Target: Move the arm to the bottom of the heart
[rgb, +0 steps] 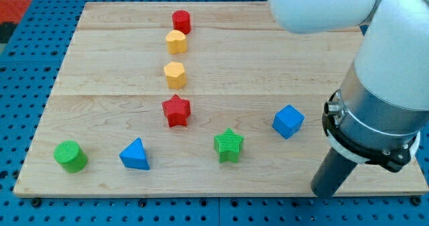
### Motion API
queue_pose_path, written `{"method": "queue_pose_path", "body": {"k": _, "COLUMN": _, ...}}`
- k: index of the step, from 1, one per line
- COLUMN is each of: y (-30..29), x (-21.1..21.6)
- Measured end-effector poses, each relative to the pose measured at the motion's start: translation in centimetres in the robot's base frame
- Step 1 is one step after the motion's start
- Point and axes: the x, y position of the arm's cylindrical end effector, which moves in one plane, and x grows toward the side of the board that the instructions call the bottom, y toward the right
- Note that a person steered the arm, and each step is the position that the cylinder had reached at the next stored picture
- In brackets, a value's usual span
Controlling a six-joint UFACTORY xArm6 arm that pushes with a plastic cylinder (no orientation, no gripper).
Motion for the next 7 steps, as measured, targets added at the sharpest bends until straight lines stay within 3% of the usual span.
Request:
{"method": "queue_pose_path", "body": {"k": 2, "y": -9.1, "x": 0.0}}
{"method": "queue_pose_path", "body": {"k": 3, "y": -10.7, "x": -2.8}}
{"method": "queue_pose_path", "body": {"k": 6, "y": -18.0, "x": -3.3}}
{"method": "queue_pose_path", "body": {"k": 7, "y": -20.3, "x": -6.1}}
